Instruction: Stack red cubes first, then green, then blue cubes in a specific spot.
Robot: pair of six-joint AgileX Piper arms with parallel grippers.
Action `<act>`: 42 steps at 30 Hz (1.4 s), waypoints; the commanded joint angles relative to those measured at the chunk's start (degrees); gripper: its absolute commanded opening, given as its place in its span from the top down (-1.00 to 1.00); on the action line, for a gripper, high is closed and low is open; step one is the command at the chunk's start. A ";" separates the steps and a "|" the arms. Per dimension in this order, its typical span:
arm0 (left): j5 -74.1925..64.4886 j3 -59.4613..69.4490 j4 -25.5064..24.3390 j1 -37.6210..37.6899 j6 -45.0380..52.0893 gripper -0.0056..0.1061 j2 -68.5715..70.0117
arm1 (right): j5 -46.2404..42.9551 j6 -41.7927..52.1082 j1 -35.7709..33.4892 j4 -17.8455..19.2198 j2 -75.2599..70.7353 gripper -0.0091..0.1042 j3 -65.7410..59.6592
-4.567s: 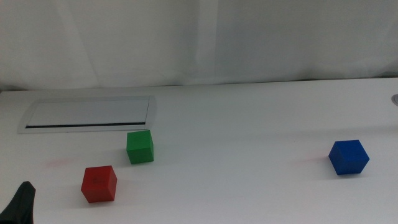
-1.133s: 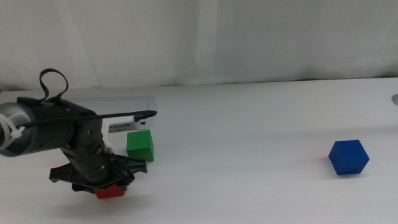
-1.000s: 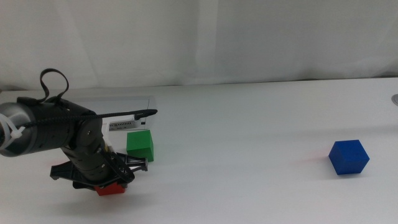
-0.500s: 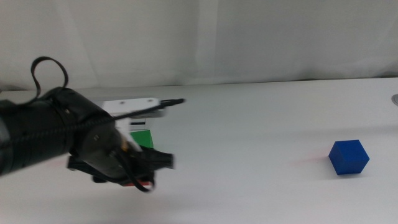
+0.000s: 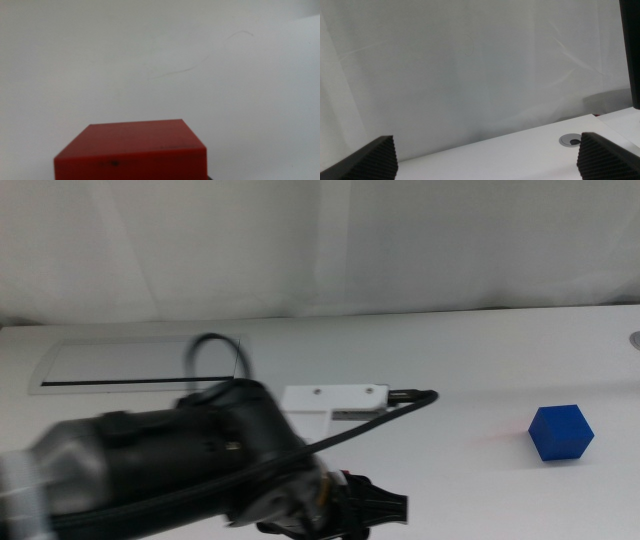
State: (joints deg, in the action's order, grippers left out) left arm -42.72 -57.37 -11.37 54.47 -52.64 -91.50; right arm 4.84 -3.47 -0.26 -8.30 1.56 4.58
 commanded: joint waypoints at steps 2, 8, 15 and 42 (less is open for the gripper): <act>-2.29 -3.13 -0.16 0.97 -3.15 0.95 -3.88 | -0.47 0.23 -0.23 0.34 -0.22 -0.88 -0.19; -7.96 -9.98 0.31 1.72 -1.99 0.95 -10.16 | -0.47 0.23 -0.23 0.34 -0.22 -0.88 -0.19; -8.20 -10.41 0.85 1.95 -3.48 0.95 -13.57 | -0.22 0.23 -0.23 0.34 -0.22 -0.88 -0.19; -4.76 -10.20 0.28 2.06 -6.95 0.95 -19.22 | -0.22 0.23 -0.23 0.34 -0.22 -0.88 -0.19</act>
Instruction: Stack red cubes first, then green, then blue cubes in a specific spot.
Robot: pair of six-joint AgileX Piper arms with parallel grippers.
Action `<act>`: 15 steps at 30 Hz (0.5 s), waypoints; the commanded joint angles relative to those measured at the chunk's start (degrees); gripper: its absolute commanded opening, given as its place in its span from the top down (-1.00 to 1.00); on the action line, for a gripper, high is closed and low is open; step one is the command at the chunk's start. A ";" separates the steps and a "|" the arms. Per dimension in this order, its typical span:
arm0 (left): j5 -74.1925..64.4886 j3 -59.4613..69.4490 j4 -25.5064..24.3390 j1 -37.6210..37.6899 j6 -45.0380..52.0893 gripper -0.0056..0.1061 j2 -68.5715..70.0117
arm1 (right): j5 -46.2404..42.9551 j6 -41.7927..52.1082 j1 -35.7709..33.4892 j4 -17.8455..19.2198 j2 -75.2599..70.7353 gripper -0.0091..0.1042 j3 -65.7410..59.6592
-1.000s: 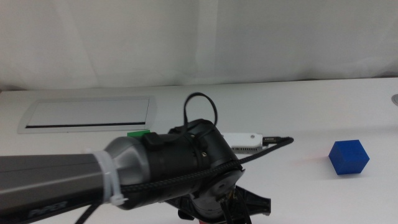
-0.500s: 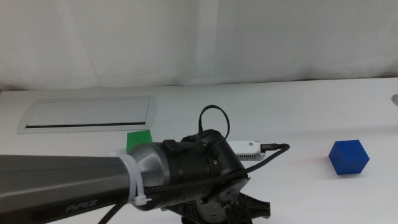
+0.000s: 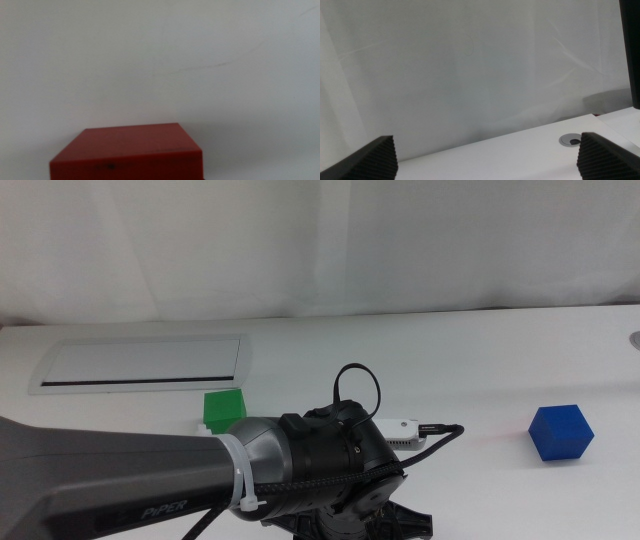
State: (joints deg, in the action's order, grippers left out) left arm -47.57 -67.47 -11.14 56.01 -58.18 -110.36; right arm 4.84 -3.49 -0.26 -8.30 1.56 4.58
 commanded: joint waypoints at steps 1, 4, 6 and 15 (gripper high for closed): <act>0.46 -0.11 0.05 0.51 -0.24 0.91 -0.36 | -0.22 0.24 -0.23 0.34 -0.22 -0.88 -0.19; 0.46 -0.22 0.05 0.51 0.32 -0.14 -0.36 | -0.22 0.24 -0.23 0.34 -0.22 -0.88 -0.19; 0.46 -0.35 0.05 0.51 0.32 -0.45 -0.36 | -0.22 0.24 -0.23 0.34 -0.22 -0.88 -0.19; 1.03 -0.58 -2.91 0.51 1.22 -0.76 3.21 | -0.22 0.24 -0.23 0.34 -0.22 -0.88 -0.19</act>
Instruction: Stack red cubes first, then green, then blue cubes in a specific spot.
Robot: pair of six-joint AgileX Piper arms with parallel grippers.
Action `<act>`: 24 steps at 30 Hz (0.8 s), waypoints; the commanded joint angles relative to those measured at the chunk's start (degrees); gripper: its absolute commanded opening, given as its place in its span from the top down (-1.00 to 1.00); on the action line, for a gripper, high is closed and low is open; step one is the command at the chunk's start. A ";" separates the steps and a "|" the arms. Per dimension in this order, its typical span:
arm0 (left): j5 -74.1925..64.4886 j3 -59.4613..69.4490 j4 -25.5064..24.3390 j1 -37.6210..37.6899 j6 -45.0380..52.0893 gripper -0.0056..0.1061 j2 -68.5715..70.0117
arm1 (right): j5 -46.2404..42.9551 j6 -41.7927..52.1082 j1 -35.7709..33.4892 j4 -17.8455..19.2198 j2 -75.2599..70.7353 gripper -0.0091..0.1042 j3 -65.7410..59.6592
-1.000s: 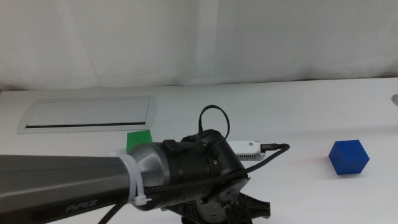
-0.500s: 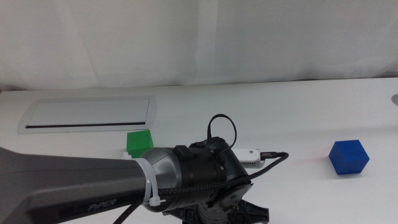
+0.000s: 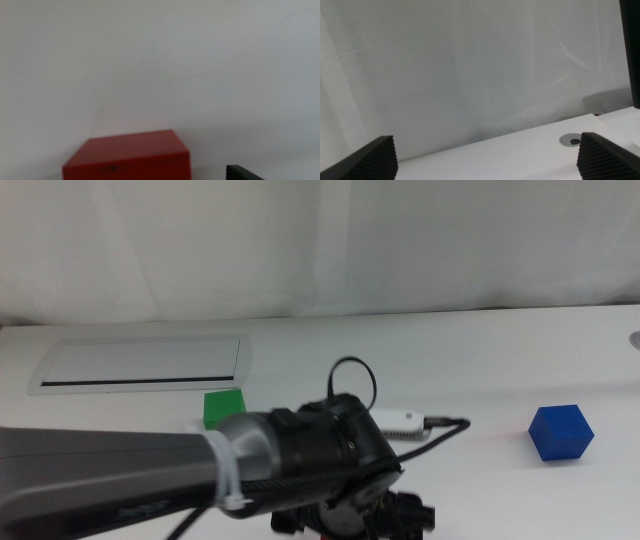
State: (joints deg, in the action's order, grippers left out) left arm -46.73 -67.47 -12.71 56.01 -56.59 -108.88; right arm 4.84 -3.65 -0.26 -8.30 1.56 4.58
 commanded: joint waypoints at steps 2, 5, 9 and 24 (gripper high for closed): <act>-0.04 -1.21 -3.62 0.51 -0.37 -0.76 3.86 | -0.22 0.41 -0.23 0.34 -0.22 -0.88 -0.19; -1.64 -2.18 -6.97 0.51 -0.07 -0.76 7.96 | -0.22 0.41 -0.23 0.34 -0.22 -0.88 -0.19; -7.18 -2.86 -12.57 0.51 1.97 -0.76 13.70 | -0.48 0.41 -0.23 0.34 -0.22 -0.88 -0.19; -22.63 -2.66 -12.15 -16.26 14.36 -0.76 40.69 | -0.48 0.41 -0.23 0.34 -0.22 -0.88 -0.19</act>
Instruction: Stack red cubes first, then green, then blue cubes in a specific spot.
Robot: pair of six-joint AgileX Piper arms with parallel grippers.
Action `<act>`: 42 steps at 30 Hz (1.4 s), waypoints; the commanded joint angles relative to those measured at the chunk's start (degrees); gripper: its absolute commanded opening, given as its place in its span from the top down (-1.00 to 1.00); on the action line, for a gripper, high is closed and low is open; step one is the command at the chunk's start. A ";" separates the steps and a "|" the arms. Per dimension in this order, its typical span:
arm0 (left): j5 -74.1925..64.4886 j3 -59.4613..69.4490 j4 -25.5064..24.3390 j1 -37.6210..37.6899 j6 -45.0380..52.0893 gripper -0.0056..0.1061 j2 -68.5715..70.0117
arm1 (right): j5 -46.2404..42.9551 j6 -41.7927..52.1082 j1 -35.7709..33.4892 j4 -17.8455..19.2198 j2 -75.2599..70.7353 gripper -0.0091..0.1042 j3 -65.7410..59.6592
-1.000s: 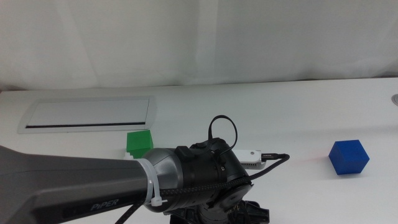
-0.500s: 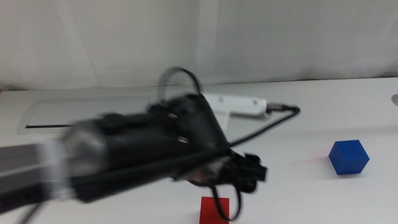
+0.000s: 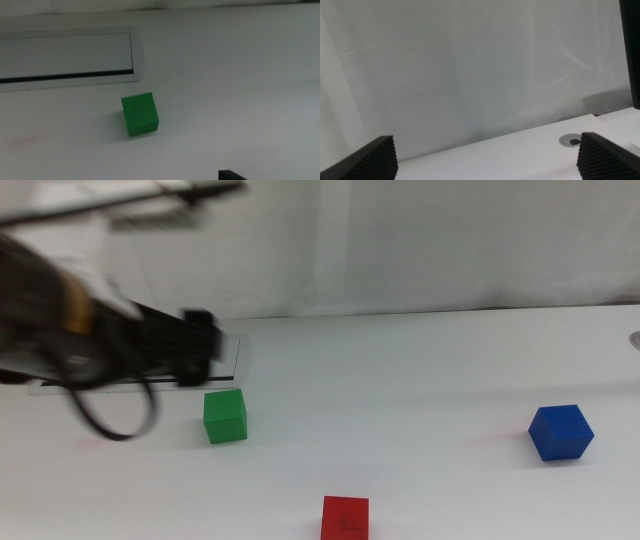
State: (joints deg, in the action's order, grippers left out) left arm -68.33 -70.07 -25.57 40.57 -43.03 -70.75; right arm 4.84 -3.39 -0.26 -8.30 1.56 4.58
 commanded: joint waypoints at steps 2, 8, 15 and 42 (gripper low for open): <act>-0.34 -0.05 0.60 -1.52 0.79 -0.76 4.77 | -0.48 0.15 -0.23 0.34 -0.22 -0.88 -0.19; 3.54 -0.05 0.60 -3.66 0.79 -0.76 5.18 | -0.48 0.15 -0.23 0.34 -0.22 -0.88 -0.19; 11.40 -0.05 1.43 -6.87 -0.86 -0.75 0.67 | -0.48 0.15 -0.23 0.34 -0.22 -0.88 -0.19; 18.69 -0.05 6.80 -12.59 -0.15 -0.74 -24.42 | -0.48 0.15 -0.23 0.34 -0.22 -0.88 -0.19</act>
State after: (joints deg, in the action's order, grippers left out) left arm -50.55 -70.07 -18.65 28.12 -41.89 -94.11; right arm 4.84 -3.62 -0.26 -8.30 1.56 4.58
